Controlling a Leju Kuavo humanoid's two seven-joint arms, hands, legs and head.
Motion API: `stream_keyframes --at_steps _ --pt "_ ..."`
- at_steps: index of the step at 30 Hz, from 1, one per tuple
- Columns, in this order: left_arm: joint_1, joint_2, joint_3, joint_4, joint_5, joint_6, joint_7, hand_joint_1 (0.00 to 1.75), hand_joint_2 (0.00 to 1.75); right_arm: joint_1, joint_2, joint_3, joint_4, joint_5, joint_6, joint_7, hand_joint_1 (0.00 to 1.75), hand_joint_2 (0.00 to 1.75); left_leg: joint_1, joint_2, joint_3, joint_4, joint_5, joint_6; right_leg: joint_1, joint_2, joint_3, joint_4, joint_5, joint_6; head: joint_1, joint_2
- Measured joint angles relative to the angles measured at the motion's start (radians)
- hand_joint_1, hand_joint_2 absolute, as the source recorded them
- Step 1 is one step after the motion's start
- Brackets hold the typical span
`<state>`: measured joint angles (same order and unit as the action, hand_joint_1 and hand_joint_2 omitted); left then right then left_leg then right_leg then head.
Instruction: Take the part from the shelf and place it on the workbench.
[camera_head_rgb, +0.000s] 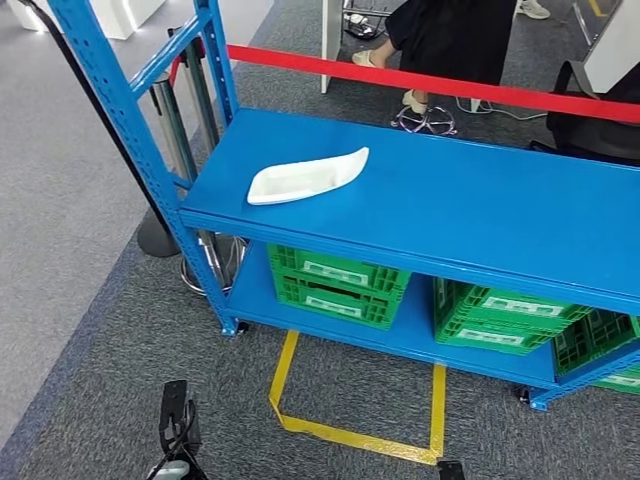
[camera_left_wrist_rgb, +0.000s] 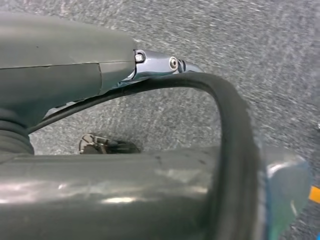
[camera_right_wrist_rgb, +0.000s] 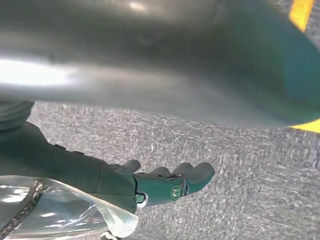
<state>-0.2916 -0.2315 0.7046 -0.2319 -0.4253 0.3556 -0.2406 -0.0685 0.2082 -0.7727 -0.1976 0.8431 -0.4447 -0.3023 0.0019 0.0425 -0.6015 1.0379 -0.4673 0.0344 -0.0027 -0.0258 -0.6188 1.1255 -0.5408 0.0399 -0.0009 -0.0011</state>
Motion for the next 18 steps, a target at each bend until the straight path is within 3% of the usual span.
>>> stream_keyframes --at_steps 2,4,5,7,8,9,11,12,13,15,17,18 --pt "-0.001 0.000 0.000 0.000 0.000 0.000 0.001 0.00 0.00 -0.005 -0.001 0.000 0.000 0.001 0.000 -0.001 0.00 0.00 -0.005 0.017 0.014 0.002 -0.013 -0.009 0.008 -0.031 0.034 -0.084 0.039 -0.013 0.000 0.000" --pt "-0.004 0.000 0.000 0.000 0.000 0.000 0.002 0.00 0.00 -0.009 -0.002 0.000 0.000 0.001 0.000 -0.001 0.00 0.00 -0.009 0.036 0.018 0.003 -0.017 -0.016 0.012 -0.028 0.040 -0.095 0.039 -0.027 -0.003 0.000" --pt "-0.005 0.000 0.000 0.000 0.000 0.000 0.002 0.00 0.44 -0.009 -0.002 0.000 0.000 0.001 0.001 -0.001 0.00 0.00 -0.009 0.041 0.019 0.003 -0.020 -0.019 0.009 -0.018 0.041 -0.095 0.041 -0.032 -0.004 0.000" --pt "-0.008 0.000 0.000 0.000 0.000 0.000 0.002 0.00 1.31 -0.008 -0.002 -0.002 0.000 -0.001 0.012 -0.003 0.00 0.87 -0.006 0.019 0.010 0.031 -0.043 -0.029 0.002 -0.003 0.044 -0.099 0.044 -0.041 -0.007 0.000" --pt "-0.009 0.001 0.000 0.000 -0.001 -0.003 0.003 0.00 1.75 -0.008 -0.002 -0.002 0.000 -0.004 0.026 -0.003 0.00 1.31 -0.004 0.000 -0.008 0.074 -0.068 -0.035 -0.001 0.004 0.046 -0.101 0.045 -0.046 -0.009 0.000" --pt "-0.007 0.001 -0.001 0.000 -0.003 -0.007 0.006 0.00 1.75 -0.010 -0.002 -0.002 0.000 -0.007 0.044 -0.002 0.00 1.75 -0.001 -0.018 -0.035 0.135 -0.097 -0.039 -0.002 0.010 0.047 -0.101 0.044 -0.050 -0.011 0.000" --pt "0.005 0.006 -0.010 0.001 -0.011 -0.024 0.025 0.00 1.75 -0.011 -0.004 0.003 -0.003 -0.017 0.082 0.010 0.00 1.75 0.001 -0.031 -0.095 0.254 -0.138 -0.044 -0.002 0.022 0.050 -0.101 0.042 -0.055 -0.011 0.000" --pt "0.017 0.009 -0.020 0.002 -0.014 -0.033 0.039 0.00 1.31 -0.010 -0.007 0.010 -0.008 -0.026 0.098 0.019 0.00 1.75 0.002 -0.032 -0.108 0.274 -0.133 -0.043 -0.002 0.028 0.053 -0.101 0.041 -0.056 -0.011 0.000" --pt "0.033 0.013 -0.033 0.003 -0.012 -0.042 0.051 0.00 0.87 -0.010 -0.011 0.021 -0.015 -0.040 0.113 0.028 0.00 1.75 0.002 -0.033 -0.102 0.255 -0.107 -0.041 -0.001 0.034 0.056 -0.101 0.039 -0.057 -0.011 0.000" --pt "0.066 0.022 -0.060 0.007 0.001 -0.058 0.067 0.00 0.00 -0.010 -0.019 0.045 -0.034 -0.074 0.134 0.043 0.00 0.87 0.001 -0.035 -0.054 0.135 -0.032 -0.030 -0.001 0.045 0.063 -0.101 0.036 -0.054 -0.011 0.000" --pt "0.091 0.031 -0.088 0.009 0.019 -0.073 0.075 0.00 0.00 -0.012 -0.026 0.073 -0.053 -0.111 0.152 0.056 0.00 0.00 -0.002 -0.039 -0.010 0.031 0.003 -0.021 0.002 0.049 0.062 -0.100 0.032 -0.047 -0.010 0.000" --pt "0.102 0.034 -0.102 0.009 0.029 -0.080 0.079 0.00 0.00 -0.011 -0.031 0.088 -0.060 -0.129 0.160 0.063 0.00 0.00 -0.003 -0.041 -0.001 0.008 0.004 -0.021 0.004 0.049 0.061 -0.100 0.029 -0.046 -0.009 0.000"
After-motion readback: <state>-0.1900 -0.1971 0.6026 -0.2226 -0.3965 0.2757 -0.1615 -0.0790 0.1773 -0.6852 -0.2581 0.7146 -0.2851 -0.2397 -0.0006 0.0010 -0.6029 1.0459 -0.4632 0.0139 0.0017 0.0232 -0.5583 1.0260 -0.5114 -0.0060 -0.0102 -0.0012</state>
